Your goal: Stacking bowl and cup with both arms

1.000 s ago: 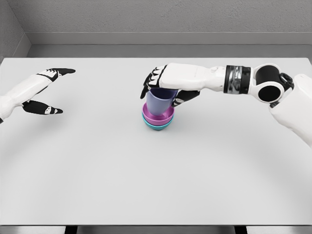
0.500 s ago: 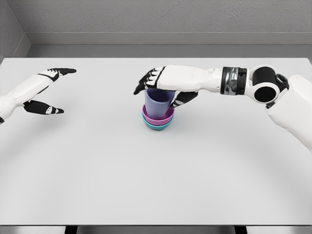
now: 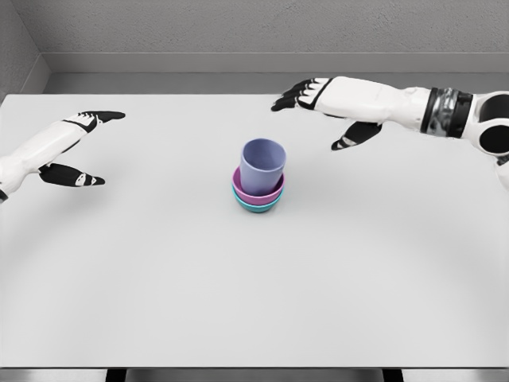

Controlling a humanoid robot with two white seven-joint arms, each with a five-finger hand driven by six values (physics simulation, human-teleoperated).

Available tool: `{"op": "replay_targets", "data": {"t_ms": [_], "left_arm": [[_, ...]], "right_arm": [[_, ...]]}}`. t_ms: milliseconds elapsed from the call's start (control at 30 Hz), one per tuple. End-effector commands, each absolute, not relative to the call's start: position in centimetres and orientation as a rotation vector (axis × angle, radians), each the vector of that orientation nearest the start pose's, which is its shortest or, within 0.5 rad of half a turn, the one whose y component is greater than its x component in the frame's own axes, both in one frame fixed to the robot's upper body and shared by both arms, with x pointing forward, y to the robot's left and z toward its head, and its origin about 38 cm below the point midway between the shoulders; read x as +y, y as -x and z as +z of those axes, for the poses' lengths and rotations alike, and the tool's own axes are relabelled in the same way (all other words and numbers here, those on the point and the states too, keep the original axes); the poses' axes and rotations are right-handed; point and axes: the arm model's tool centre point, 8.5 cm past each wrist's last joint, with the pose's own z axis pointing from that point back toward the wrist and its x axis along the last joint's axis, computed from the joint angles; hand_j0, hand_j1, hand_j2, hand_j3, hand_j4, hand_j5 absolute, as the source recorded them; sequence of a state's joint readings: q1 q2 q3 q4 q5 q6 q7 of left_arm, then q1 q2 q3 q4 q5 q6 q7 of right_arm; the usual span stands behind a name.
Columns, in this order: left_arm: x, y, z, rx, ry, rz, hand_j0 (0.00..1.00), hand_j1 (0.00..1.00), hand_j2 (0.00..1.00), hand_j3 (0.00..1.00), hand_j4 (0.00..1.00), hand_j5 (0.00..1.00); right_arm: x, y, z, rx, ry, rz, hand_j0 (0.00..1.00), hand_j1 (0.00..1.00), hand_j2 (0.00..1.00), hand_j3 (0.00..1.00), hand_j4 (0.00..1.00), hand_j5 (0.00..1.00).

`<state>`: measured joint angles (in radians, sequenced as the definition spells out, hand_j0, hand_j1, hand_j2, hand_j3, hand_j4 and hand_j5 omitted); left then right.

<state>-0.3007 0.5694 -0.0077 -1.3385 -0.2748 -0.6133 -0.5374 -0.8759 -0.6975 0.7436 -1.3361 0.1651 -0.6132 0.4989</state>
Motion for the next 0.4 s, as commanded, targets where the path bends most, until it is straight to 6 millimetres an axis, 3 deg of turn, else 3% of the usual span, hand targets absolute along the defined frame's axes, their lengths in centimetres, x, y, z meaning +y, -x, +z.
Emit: {"op": "replay_targets", "data": {"t_ms": [0, 67, 100, 367], "left_arm": [[37.4, -41.7, 18.2, -1.692, -0.378, -1.373, 1.0, 1.0, 1.0, 1.0, 1.0, 1.0], [37.5, -41.7, 18.2, -1.693, -0.38, -1.371, 1.0, 1.0, 1.0, 1.0, 1.0, 1.0], [37.5, -41.7, 18.2, -1.693, -0.38, -1.371, 1.0, 1.0, 1.0, 1.0, 1.0, 1.0], [37.8, -41.8, 17.8, -1.68, -0.376, -1.362, 1.0, 1.0, 1.0, 1.0, 1.0, 1.0]], "right_arm": [[-30.8, -48.1, 28.4, -1.643, 0.343, 1.847, 1.0, 1.0, 1.0, 1.0, 1.0, 1.0], [-34.8, -48.4, 27.6, -1.554, 0.39, 1.783, 1.0, 1.0, 1.0, 1.0, 1.0, 1.0], [-35.7, -48.5, 27.4, -1.535, 0.4, 1.768, 1.0, 1.0, 1.0, 1.0, 1.0, 1.0], [-35.1, -48.5, 27.1, -1.541, 0.387, 1.774, 1.0, 1.0, 1.0, 1.0, 1.0, 1.0]]}}
